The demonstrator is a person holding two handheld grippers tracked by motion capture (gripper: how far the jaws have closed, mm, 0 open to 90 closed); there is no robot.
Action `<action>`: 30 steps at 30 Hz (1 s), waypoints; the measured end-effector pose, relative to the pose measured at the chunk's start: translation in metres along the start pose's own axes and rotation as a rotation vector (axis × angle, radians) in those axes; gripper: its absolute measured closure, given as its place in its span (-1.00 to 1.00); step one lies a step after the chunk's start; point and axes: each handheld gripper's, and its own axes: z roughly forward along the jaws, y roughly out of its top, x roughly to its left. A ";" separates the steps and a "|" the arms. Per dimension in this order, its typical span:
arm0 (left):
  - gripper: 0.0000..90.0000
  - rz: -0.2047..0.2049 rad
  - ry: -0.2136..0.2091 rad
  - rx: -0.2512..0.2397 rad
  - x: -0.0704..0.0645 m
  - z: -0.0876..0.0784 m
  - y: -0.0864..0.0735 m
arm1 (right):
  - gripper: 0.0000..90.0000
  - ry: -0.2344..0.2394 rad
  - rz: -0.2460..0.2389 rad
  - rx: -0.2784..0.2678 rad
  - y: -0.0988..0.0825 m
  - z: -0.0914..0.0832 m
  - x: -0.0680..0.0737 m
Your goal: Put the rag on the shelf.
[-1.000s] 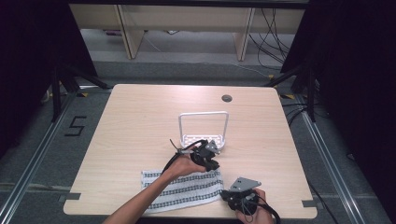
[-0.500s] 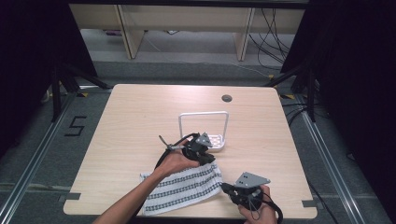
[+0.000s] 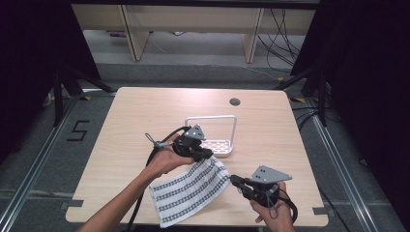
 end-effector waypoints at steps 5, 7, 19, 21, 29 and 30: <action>0.90 -0.041 0.023 -0.085 0.000 -0.035 0.011 | 0.94 0.023 0.019 -0.046 0.031 -0.010 -0.003; 0.90 -0.030 0.032 -0.100 -0.002 -0.048 0.016 | 0.94 0.019 0.004 -0.064 0.045 -0.015 -0.002; 0.90 -0.083 0.035 -0.232 -0.013 -0.101 0.036 | 0.95 -0.011 -0.058 -0.191 0.118 -0.042 -0.010; 0.89 -0.086 0.030 -0.244 -0.014 -0.104 0.040 | 0.95 -0.029 -0.067 -0.211 0.126 -0.045 -0.014; 0.89 -0.079 0.074 -0.275 -0.008 -0.110 0.059 | 0.95 -0.065 -0.062 -0.242 0.148 -0.046 -0.028; 0.89 -0.079 0.074 -0.275 -0.008 -0.110 0.059 | 0.95 -0.058 -0.053 -0.246 0.150 -0.045 -0.030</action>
